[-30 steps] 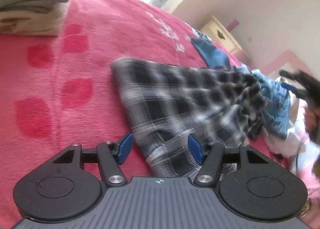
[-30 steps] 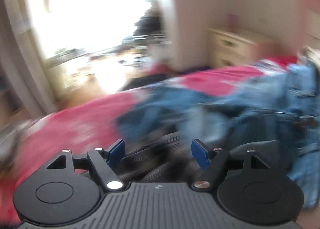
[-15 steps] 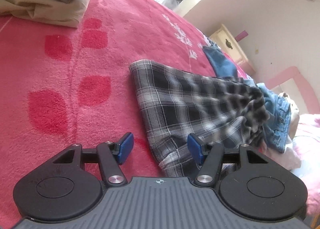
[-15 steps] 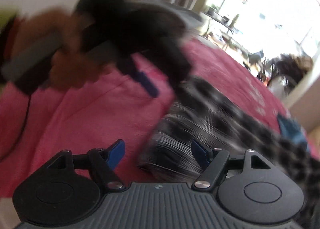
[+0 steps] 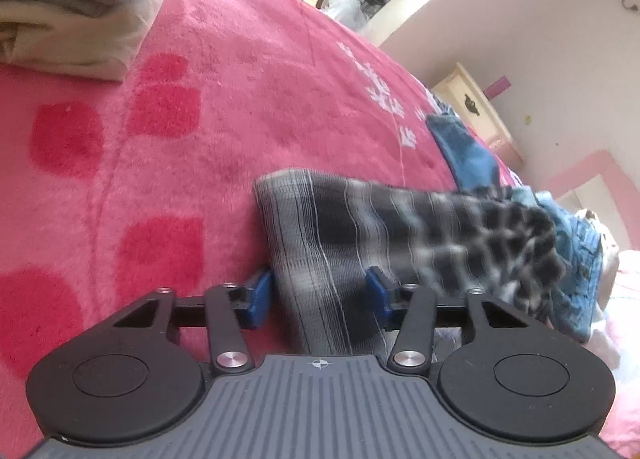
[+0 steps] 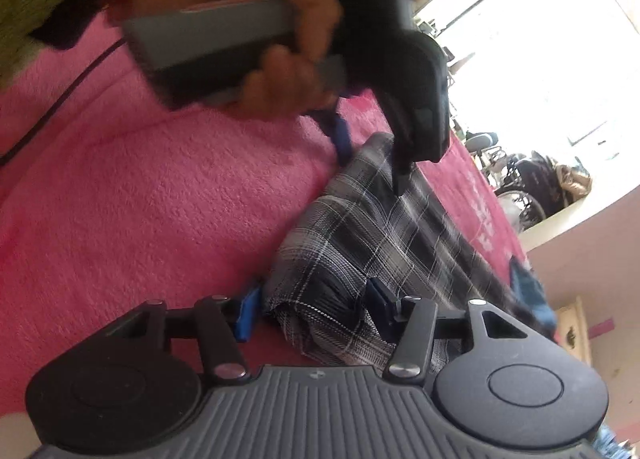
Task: Fold clothes
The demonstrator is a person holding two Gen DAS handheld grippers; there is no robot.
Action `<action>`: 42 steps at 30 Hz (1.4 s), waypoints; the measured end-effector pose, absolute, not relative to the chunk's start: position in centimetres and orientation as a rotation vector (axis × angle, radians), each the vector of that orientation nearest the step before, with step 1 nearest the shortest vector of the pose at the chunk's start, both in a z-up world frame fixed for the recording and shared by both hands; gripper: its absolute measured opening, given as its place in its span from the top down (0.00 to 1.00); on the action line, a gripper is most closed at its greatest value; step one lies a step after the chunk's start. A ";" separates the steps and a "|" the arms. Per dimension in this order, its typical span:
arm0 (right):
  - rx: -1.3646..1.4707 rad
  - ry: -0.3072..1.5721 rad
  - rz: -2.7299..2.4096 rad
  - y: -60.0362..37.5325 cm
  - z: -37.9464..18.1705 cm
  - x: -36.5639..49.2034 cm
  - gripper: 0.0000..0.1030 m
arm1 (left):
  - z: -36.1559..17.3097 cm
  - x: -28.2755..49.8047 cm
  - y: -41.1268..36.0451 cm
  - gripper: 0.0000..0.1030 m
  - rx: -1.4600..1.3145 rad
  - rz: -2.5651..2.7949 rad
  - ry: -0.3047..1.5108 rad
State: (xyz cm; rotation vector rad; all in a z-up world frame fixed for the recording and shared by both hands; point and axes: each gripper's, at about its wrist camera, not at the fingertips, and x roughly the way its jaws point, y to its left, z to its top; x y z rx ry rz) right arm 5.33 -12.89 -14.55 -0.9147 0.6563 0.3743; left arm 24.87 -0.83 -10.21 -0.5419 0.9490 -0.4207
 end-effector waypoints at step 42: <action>-0.600 0.738 0.827 3.7 -10.7 -3.3 0.84 | -6.5 14.4 21.3 0.85 -0.395 -0.178 0.956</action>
